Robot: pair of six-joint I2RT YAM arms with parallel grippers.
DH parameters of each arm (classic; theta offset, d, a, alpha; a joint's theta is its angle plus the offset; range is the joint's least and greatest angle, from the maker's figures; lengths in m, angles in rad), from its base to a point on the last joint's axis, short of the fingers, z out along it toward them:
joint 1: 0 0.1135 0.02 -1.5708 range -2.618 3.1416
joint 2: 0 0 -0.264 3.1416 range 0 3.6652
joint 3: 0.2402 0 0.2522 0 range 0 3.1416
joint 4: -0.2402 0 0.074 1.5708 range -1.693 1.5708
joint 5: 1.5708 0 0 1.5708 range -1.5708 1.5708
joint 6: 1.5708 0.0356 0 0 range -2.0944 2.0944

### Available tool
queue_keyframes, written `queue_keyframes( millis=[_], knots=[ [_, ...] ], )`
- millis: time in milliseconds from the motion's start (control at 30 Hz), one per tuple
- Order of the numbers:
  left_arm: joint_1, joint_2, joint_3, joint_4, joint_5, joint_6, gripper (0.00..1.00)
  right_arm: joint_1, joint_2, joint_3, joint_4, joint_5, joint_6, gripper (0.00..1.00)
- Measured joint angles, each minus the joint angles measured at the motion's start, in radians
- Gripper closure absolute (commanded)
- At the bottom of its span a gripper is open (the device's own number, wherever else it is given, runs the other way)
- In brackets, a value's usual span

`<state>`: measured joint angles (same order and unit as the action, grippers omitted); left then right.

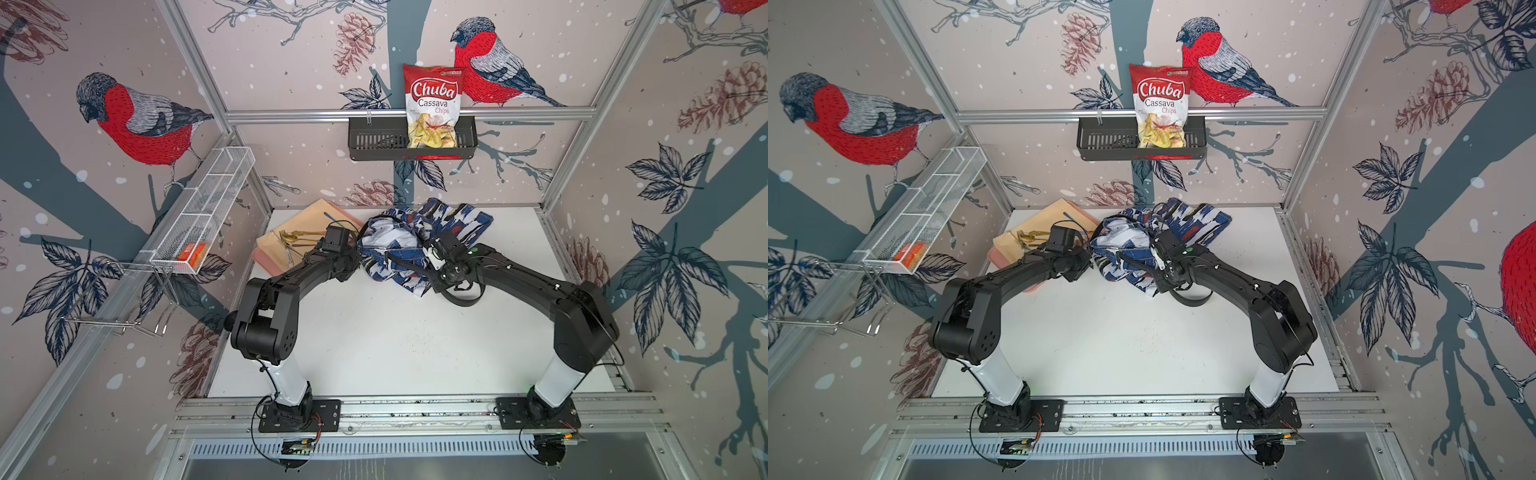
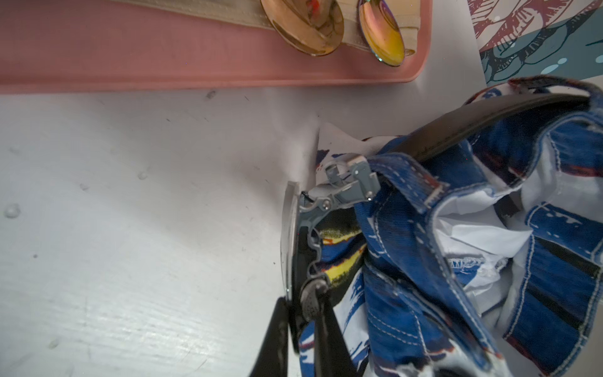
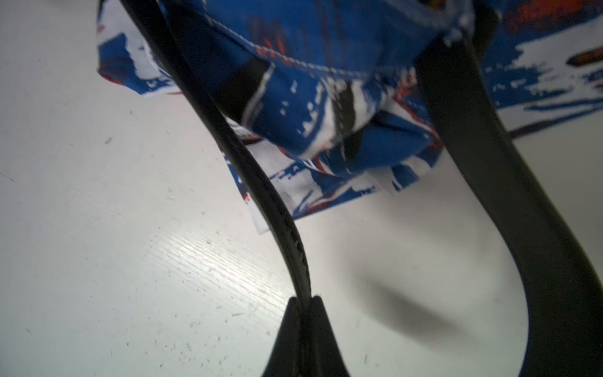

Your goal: Remove the belt from the trousers

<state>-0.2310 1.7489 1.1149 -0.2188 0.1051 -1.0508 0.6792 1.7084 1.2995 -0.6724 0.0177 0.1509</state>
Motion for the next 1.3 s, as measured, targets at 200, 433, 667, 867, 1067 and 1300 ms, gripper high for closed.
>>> queue_keyframes(
  millis=[200, 433, 667, 867, 1067, 1300],
  knots=[
    [-0.010, -0.005, -0.006, 0.004, 0.000, 0.000, 1.00, -0.056, 0.037, -0.047, -0.023, -0.009, 0.011, 0.86],
    [-0.022, -0.039, -0.068, 0.031, 0.002, -0.007, 1.00, -0.058, 0.117, -0.033, -0.160, 0.151, 0.013, 0.32],
    [-0.076, -0.046, -0.093, 0.041, 0.018, 0.040, 1.00, 0.022, 0.087, 0.290, -0.123, 0.196, -0.002, 0.23],
    [-0.156, -0.058, -0.089, -0.024, -0.021, 0.112, 1.00, 0.096, 0.261, 0.465, 0.013, 0.020, -0.047, 0.24],
    [-0.171, -0.098, -0.132, -0.064, -0.064, 0.140, 1.00, 0.127, 0.443, 0.529, 0.093, -0.085, -0.052, 0.24],
    [-0.171, -0.139, -0.146, -0.090, -0.087, 0.141, 1.00, 0.122, 0.492, 0.537, 0.141, -0.130, -0.069, 0.24]
  ],
)
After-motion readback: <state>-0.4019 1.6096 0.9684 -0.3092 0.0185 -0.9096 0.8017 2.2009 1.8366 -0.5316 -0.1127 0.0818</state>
